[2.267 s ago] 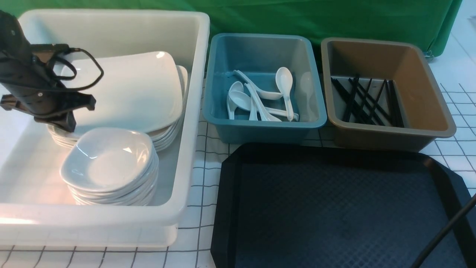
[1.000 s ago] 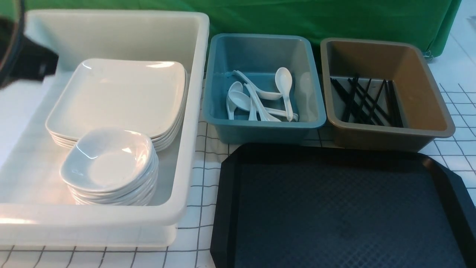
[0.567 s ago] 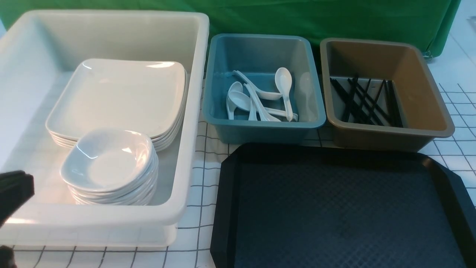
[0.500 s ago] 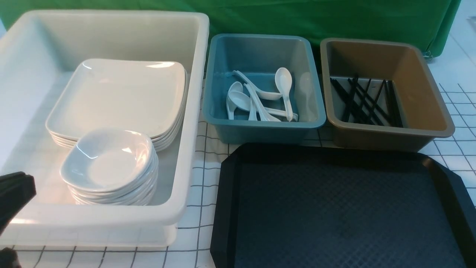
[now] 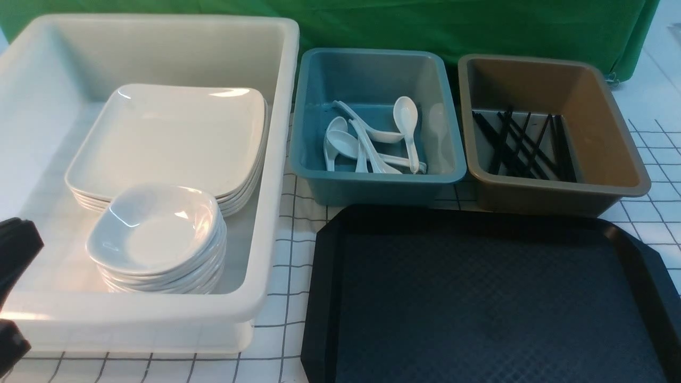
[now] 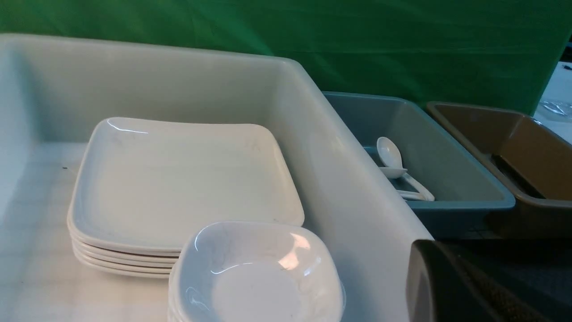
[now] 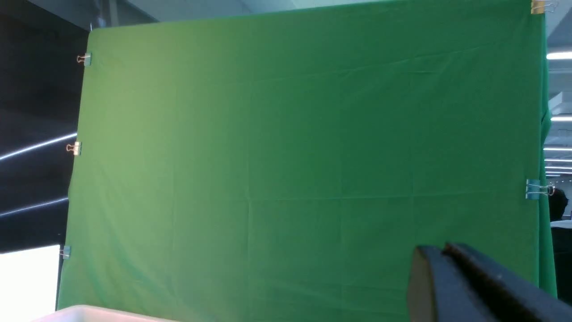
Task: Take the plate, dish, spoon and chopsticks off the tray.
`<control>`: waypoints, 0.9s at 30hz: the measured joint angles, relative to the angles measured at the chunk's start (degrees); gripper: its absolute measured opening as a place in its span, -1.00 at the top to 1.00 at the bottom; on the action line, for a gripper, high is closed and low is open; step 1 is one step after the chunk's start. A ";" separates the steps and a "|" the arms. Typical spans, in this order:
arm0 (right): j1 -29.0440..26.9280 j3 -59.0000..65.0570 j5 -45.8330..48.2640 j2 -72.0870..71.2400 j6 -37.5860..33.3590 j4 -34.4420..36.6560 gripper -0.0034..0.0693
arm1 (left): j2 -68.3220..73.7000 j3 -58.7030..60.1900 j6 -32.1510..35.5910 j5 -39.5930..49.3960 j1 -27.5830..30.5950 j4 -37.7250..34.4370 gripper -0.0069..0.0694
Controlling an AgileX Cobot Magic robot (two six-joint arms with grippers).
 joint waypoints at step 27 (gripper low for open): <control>0.00 0.05 0.11 0.00 0.02 -0.06 0.59 | -0.23 2.11 -3.50 -3.28 0.00 13.12 0.82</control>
